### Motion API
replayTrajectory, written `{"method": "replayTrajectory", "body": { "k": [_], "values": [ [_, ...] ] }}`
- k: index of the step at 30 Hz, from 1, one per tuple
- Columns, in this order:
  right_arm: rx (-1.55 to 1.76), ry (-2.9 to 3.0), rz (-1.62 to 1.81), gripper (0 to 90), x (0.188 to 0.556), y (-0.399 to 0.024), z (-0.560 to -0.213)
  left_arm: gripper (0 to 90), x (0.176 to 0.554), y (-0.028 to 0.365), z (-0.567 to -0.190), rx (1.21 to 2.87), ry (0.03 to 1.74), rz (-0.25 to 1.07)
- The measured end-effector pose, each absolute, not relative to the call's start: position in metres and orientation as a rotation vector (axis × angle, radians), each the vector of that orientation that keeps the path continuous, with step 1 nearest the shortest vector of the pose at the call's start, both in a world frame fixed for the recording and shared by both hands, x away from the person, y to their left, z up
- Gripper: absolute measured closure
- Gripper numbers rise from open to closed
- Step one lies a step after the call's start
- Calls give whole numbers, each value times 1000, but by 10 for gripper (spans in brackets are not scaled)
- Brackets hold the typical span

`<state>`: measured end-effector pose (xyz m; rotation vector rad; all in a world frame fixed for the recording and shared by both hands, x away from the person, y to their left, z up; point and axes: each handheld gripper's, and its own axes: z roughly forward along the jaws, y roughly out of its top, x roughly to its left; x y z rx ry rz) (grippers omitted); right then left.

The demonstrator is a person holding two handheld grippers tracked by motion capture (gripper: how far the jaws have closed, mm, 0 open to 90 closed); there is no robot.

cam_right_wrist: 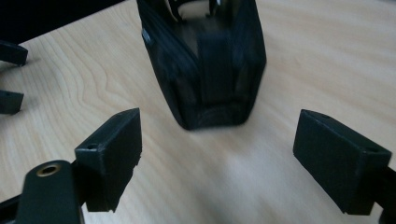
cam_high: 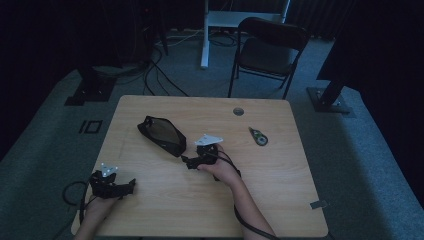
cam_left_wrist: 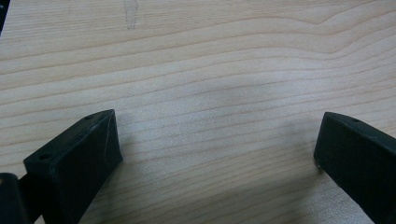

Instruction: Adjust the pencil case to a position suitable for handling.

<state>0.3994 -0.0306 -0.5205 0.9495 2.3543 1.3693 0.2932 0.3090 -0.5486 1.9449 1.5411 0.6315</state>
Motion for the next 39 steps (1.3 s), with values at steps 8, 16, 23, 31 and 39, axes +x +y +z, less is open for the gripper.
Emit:
{"method": "replayTrajectory", "body": {
  "k": [8, 16, 23, 31, 39],
  "values": [
    [902, 2300, 1391, 306, 407, -16, -515, 6, 293, 309, -549, 1945, 1541, 631],
    [839, 2305, 1345, 519, 412, -6, -512, 6, 293, 309, -549, 1945, 1541, 631],
    [865, 2317, 1344, 631, 413, -2, -515, 6, 293, 309, -549, 1945, 1541, 631],
    [857, 2328, 1339, 732, 413, -5, -517, 6, 293, 309, -549, 1948, 1535, 629],
    [883, 2314, 1335, 733, 409, -15, -517, 6, 293, 309, -549, 1948, 1536, 629]
  ]
}}
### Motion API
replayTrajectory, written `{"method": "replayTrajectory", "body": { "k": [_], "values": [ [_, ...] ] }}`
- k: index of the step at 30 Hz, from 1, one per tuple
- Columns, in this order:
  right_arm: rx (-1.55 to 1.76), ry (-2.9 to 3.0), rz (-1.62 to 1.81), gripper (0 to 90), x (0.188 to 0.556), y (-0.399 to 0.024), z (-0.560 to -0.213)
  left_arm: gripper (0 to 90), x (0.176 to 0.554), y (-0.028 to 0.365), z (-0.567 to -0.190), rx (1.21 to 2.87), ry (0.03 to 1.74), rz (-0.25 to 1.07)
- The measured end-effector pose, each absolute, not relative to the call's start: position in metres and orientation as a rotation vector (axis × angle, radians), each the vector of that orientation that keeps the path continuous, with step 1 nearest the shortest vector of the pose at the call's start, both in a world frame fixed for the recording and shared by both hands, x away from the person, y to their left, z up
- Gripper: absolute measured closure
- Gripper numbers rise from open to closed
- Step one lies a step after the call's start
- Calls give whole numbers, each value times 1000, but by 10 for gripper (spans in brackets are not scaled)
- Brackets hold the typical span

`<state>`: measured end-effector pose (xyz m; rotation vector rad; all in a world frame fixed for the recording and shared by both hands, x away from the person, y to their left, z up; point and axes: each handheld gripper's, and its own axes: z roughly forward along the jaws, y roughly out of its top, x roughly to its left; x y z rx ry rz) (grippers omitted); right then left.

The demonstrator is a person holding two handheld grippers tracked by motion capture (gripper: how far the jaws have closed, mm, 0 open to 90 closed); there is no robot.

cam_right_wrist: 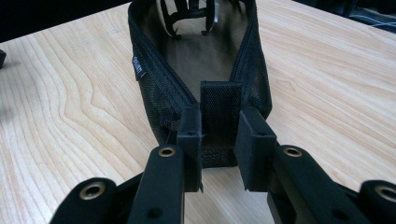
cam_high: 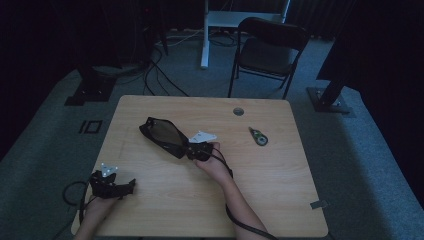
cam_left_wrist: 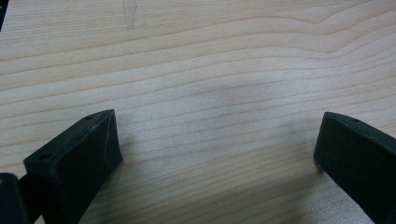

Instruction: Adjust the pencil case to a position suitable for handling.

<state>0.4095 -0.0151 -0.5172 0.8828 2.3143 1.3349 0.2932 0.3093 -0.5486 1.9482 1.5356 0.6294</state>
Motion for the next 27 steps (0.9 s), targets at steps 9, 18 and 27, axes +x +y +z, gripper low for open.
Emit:
{"method": "replayTrajectory", "body": {
  "k": [9, 18, 27],
  "values": [
    [914, 2287, 1331, 733, 401, -33, -518, 6, 293, 309, -549, 1947, 1535, 630],
    [960, 2253, 1302, 734, 390, -59, -518, 6, 293, 309, -549, 1950, 1534, 630],
    [1002, 2217, 1270, 734, 380, -82, -517, 6, 293, 309, -549, 1950, 1534, 630]
  ]
}}
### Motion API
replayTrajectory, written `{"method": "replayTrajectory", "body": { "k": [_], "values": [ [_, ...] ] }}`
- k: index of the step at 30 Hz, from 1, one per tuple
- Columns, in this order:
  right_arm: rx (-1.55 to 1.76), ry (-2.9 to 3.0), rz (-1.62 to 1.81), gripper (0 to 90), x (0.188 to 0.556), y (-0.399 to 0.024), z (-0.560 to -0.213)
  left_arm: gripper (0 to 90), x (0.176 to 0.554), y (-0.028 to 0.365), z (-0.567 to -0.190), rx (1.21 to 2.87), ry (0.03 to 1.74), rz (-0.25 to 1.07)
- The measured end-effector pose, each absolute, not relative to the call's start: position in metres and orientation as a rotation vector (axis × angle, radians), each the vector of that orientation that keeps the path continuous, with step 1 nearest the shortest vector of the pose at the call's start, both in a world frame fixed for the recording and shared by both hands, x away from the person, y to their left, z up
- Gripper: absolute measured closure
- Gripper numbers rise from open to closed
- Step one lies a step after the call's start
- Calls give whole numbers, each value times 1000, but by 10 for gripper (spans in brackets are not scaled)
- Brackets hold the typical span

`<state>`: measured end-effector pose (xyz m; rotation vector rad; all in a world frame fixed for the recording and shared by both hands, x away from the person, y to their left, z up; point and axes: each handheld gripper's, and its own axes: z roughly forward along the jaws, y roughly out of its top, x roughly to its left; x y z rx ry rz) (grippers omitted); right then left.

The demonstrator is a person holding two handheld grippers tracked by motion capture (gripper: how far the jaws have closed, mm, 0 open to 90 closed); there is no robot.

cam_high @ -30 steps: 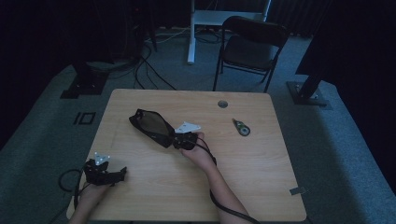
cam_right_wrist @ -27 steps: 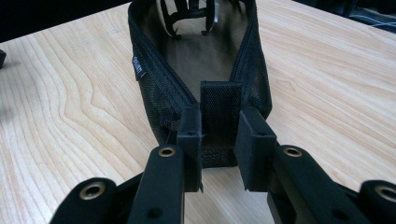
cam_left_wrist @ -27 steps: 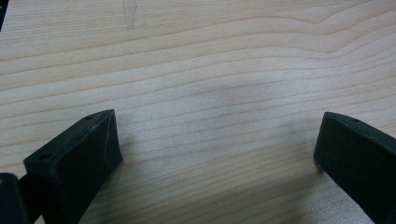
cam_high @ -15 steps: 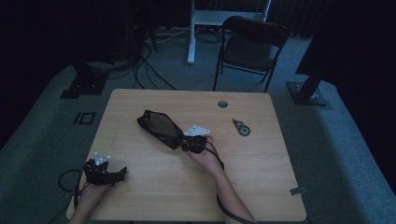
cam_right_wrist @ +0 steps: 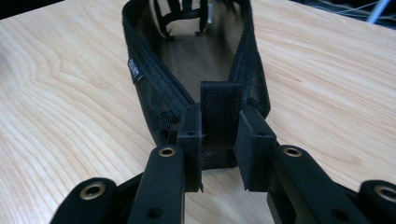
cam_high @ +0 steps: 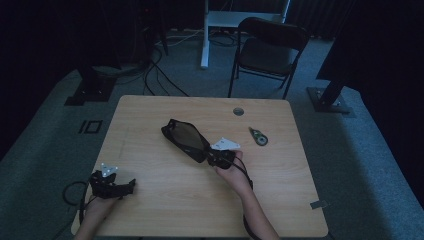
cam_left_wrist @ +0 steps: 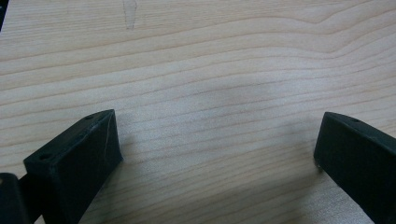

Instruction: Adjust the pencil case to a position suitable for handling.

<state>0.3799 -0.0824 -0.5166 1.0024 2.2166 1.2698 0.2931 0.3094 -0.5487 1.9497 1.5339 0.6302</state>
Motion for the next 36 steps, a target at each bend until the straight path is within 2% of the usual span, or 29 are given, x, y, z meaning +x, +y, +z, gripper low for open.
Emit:
{"method": "replayTrajectory", "body": {
  "k": [22, 36],
  "values": [
    [1137, 2086, 1190, 734, 347, -161, -519, 6, 293, 309, -549, 1951, 1534, 630],
    [1197, 2028, 1164, 734, 314, -192, -518, 6, 293, 309, -549, 1950, 1534, 630]
  ]
}}
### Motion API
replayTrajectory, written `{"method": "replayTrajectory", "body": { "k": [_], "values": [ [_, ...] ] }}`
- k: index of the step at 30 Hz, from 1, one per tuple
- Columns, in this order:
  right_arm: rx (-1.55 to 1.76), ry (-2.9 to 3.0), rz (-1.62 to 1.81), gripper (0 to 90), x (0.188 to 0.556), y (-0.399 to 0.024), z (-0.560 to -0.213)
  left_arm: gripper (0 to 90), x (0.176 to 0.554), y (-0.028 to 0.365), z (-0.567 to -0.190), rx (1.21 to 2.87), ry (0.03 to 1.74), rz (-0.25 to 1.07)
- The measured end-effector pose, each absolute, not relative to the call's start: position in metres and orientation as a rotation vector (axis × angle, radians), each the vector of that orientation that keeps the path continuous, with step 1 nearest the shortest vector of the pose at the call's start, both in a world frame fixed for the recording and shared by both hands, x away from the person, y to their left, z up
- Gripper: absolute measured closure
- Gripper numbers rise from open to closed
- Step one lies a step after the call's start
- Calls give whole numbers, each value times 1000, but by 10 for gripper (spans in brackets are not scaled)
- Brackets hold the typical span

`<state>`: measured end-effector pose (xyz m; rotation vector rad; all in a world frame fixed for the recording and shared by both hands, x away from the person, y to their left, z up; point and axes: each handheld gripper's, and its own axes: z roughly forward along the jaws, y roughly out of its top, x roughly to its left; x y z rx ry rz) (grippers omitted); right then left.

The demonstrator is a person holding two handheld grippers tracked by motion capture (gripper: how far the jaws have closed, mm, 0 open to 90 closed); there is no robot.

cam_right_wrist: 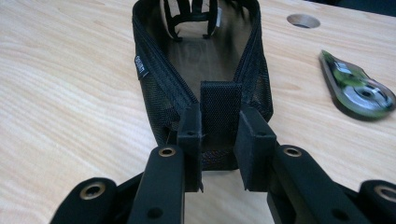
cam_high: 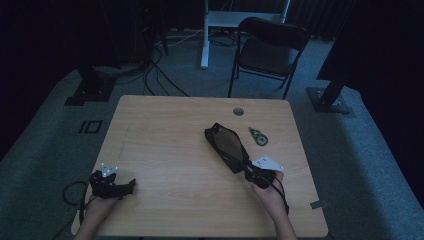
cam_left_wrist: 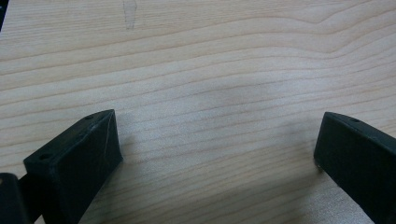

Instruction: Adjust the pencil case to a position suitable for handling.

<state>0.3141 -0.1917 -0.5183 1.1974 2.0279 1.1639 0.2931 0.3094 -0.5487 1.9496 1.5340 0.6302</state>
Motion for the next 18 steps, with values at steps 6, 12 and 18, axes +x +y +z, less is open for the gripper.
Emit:
{"method": "replayTrajectory", "body": {
  "k": [6, 12, 18],
  "values": [
    [1212, 2005, 1141, 734, 295, -198, -519, 6, 293, 309, -549, 1950, 1534, 630],
    [1236, 1976, 1136, 734, 278, -206, -521, 6, 293, 309, -549, 1950, 1534, 630],
    [1263, 1947, 1142, 733, 265, -214, -523, 6, 293, 309, -549, 1951, 1534, 630]
  ]
}}
